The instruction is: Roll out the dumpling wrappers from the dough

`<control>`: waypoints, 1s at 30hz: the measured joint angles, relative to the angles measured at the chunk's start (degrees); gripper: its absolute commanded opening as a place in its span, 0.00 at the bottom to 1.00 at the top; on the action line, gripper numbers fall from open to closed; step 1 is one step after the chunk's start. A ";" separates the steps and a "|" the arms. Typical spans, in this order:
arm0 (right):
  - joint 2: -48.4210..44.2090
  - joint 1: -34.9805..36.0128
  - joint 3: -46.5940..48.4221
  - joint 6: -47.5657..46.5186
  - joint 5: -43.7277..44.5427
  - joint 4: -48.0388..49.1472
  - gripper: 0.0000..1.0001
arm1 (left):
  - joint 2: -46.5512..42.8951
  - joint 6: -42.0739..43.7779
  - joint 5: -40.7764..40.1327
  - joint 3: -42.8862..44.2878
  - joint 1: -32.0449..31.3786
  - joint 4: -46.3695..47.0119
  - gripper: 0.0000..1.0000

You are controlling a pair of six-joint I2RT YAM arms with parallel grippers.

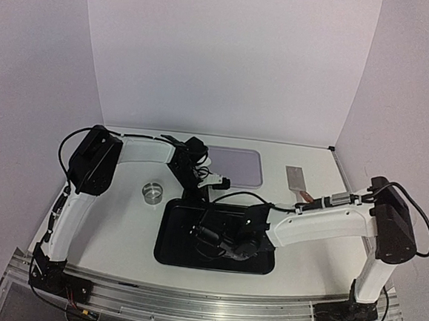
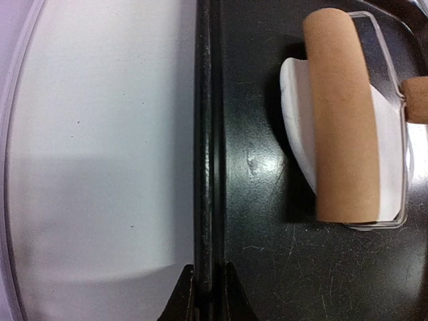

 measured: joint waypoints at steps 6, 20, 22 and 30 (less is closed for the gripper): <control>-0.05 5.51 -2.36 2.80 4.53 -1.85 0.00 | 0.00 0.06 0.11 0.00 0.00 -0.03 0.00; -1.57 10.11 -4.74 7.06 7.72 -6.12 0.00 | 0.00 0.06 1.06 -0.02 -0.63 -0.58 0.00; -2.20 8.72 -2.97 7.14 5.24 -7.84 0.00 | 0.01 0.06 1.11 -0.02 -0.63 -0.57 0.00; -6.01 0.38 4.89 5.68 -5.29 -12.39 0.00 | 0.02 -0.03 1.14 -0.02 -0.61 -0.60 0.00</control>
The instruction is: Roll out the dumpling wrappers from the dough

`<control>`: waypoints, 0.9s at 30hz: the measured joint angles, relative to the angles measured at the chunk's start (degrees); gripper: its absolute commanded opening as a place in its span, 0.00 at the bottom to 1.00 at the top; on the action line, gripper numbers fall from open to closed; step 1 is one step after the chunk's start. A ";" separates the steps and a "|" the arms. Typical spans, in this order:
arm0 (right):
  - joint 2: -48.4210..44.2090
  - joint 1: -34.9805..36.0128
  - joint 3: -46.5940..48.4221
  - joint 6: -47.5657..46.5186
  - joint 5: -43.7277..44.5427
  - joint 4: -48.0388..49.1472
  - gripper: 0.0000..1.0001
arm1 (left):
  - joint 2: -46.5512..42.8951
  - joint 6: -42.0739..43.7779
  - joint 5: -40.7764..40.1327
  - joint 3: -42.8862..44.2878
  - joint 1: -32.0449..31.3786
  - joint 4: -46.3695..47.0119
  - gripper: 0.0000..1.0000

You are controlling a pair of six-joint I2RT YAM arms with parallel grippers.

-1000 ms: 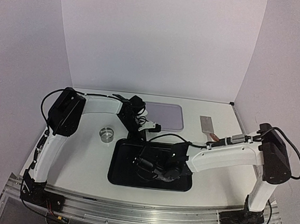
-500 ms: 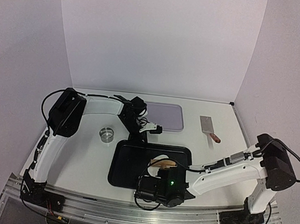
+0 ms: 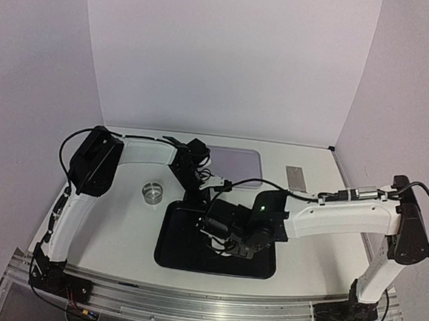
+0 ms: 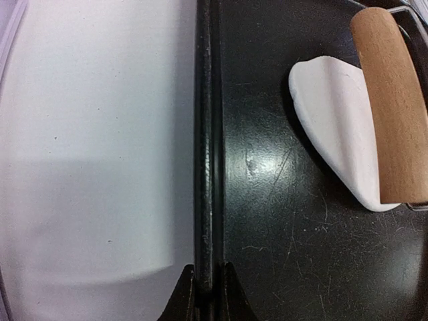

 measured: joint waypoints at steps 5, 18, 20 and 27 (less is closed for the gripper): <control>-1.62 -1.20 0.77 -3.54 -0.96 -0.07 0.00 | -0.02 -0.22 0.09 -0.07 0.02 0.04 0.00; 4.00 -1.92 4.32 -12.05 -2.72 4.34 0.00 | -0.02 -0.35 0.17 -0.10 0.02 0.07 0.00; 5.67 -2.22 4.90 -12.81 -2.70 5.76 0.00 | -0.02 -0.35 0.17 -0.11 0.02 0.07 0.00; 5.67 -0.14 0.18 -13.98 -0.46 8.79 0.00 | -0.02 -0.35 0.17 -0.11 0.02 0.08 0.00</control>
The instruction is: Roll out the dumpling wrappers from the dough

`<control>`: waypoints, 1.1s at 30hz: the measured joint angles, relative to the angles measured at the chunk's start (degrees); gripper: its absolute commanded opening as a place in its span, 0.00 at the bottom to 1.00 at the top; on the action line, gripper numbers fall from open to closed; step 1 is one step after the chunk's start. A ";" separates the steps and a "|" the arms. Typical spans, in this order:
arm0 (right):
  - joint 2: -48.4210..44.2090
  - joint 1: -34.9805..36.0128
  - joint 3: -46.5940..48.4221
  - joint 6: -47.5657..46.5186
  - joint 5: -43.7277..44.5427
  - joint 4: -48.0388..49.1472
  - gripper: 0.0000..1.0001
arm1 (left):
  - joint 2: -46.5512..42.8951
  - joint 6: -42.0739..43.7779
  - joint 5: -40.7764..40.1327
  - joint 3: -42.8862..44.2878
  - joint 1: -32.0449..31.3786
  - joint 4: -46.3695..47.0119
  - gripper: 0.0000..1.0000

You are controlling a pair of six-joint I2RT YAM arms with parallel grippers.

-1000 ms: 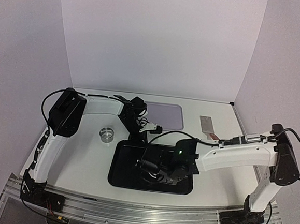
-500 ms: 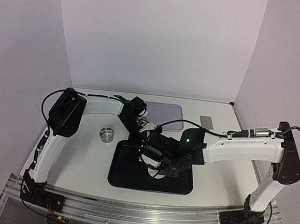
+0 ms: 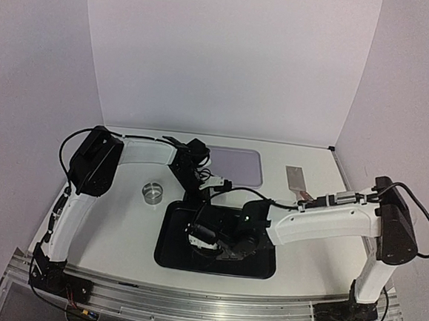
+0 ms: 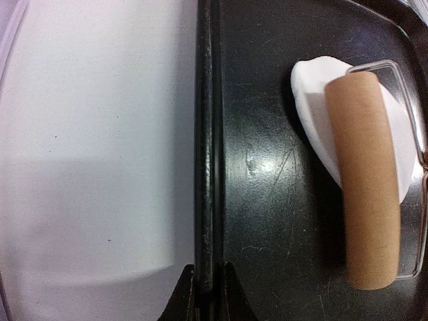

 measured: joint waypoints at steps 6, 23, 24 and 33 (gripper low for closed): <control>-0.39 8.62 -2.84 1.90 5.20 -2.98 0.00 | 0.00 -0.02 -0.02 0.00 0.02 0.01 0.00; -6.62 12.67 -6.45 13.01 -1.53 -6.54 0.00 | 0.00 -0.02 0.04 0.00 0.11 -0.02 0.00; -7.27 12.67 -6.50 13.24 -3.06 -7.06 0.00 | 0.00 -0.02 0.03 0.00 0.11 -0.02 0.00; -8.54 5.33 0.31 9.55 -9.01 -11.86 0.00 | 0.00 -0.09 0.04 -0.02 0.13 -0.04 0.00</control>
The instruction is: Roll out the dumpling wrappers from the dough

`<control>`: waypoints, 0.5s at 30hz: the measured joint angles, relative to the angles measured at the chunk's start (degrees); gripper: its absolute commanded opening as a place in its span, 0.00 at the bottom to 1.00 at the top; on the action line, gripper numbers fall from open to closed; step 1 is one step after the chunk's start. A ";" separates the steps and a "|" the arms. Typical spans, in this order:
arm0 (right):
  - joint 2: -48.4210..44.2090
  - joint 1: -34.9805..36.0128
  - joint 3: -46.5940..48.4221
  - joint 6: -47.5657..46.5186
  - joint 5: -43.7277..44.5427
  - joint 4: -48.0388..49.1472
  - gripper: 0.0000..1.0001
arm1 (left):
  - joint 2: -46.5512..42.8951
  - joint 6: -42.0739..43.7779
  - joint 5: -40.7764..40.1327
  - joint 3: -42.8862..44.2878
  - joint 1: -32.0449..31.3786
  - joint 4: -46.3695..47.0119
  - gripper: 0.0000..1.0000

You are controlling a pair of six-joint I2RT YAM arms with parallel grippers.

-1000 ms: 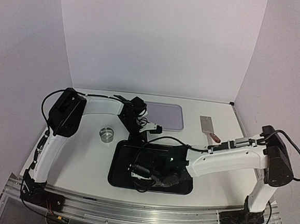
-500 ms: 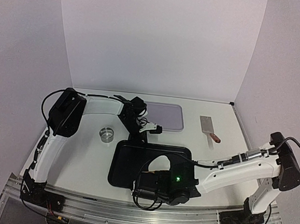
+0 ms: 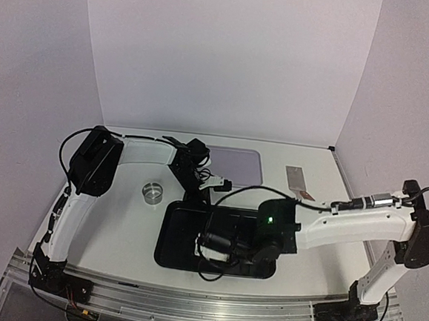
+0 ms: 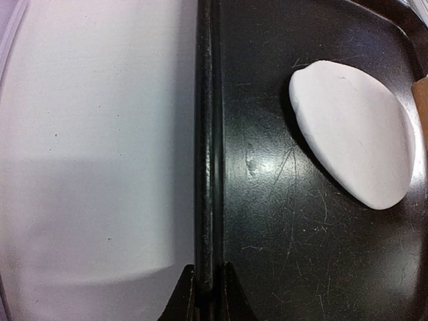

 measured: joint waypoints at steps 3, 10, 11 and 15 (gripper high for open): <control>-0.03 -4.91 3.50 -2.94 0.39 0.94 0.00 | 0.00 -0.02 0.00 0.00 0.02 -0.02 0.00; 1.56 -10.18 3.48 -7.78 2.22 4.40 0.00 | 0.00 -0.21 0.06 0.00 0.03 -0.02 0.00; 2.45 -10.20 2.92 -7.94 2.16 4.85 0.00 | 0.00 -0.24 0.07 0.00 0.04 -0.02 0.00; 5.03 -9.20 -0.45 -7.36 2.81 7.11 0.00 | 0.00 -0.32 0.13 0.00 0.11 -0.05 0.00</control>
